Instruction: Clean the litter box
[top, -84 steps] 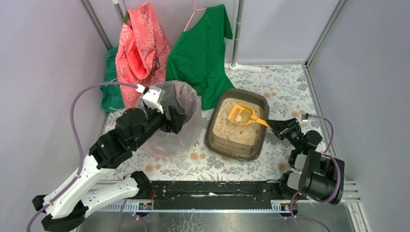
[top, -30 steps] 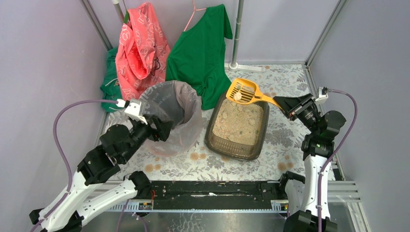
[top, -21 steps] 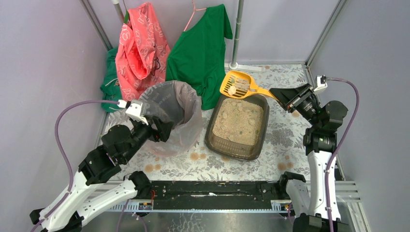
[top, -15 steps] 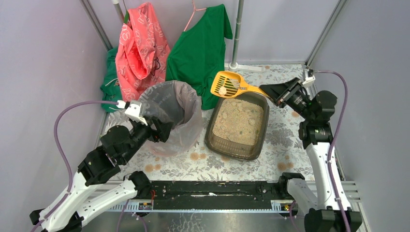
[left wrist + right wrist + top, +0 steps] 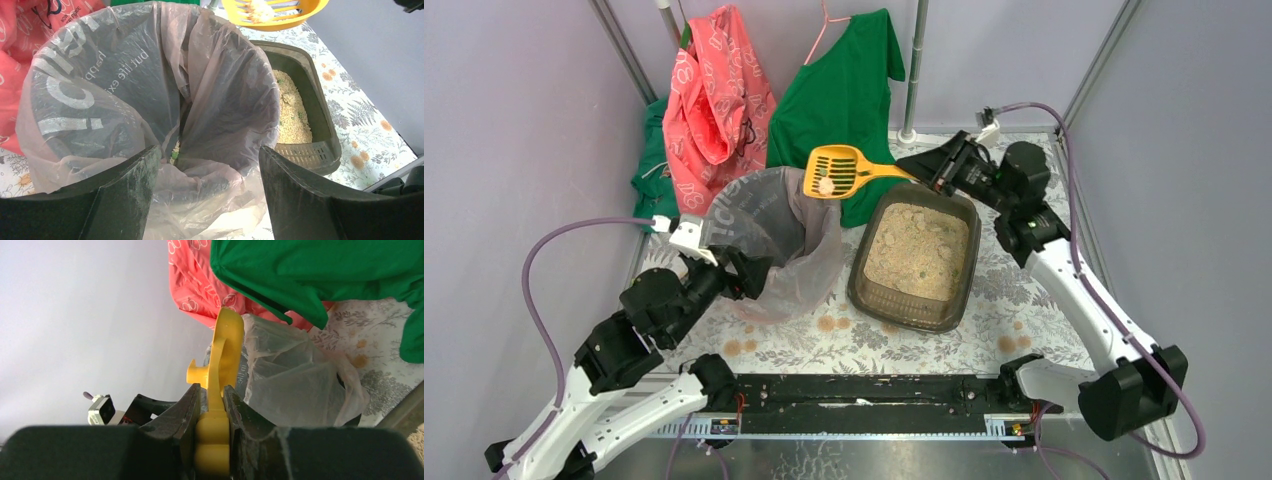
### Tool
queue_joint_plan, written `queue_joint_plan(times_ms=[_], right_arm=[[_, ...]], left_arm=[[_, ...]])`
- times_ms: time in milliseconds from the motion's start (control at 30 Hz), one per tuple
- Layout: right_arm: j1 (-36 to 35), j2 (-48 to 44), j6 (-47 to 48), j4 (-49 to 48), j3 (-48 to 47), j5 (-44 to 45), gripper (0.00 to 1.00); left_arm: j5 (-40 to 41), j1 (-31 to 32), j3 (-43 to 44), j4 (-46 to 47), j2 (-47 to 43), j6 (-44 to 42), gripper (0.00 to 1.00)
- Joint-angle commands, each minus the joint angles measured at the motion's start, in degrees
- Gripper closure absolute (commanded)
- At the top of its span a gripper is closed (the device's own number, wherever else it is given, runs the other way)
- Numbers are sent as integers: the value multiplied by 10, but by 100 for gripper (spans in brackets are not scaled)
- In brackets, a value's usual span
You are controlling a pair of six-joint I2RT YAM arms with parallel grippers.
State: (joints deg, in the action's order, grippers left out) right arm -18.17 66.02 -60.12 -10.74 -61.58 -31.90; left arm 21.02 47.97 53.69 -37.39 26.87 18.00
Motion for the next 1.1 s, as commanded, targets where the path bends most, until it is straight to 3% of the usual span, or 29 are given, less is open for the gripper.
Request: queue_joint_plan(times_ms=[0, 267, 367, 633, 900, 1067], right_arm=[[-50, 37, 41, -17, -63, 46, 100], [-156, 99, 172, 63, -156, 119, 100], [-213, 141, 248, 141, -221, 158, 100], [-388, 242, 493, 310, -397, 379, 100], [-480, 278, 620, 325, -441, 563, 100], [-487, 258, 612, 292, -437, 546, 100]], left_arm=[[21, 3, 1, -12, -15, 8, 21], [36, 3, 21, -47, -32, 13, 21], [37, 4, 25, -53, -35, 16, 21], [37, 4, 26, -53, -36, 22, 21], [39, 3, 27, -60, -36, 24, 21], [41, 4, 26, -60, -35, 25, 21]])
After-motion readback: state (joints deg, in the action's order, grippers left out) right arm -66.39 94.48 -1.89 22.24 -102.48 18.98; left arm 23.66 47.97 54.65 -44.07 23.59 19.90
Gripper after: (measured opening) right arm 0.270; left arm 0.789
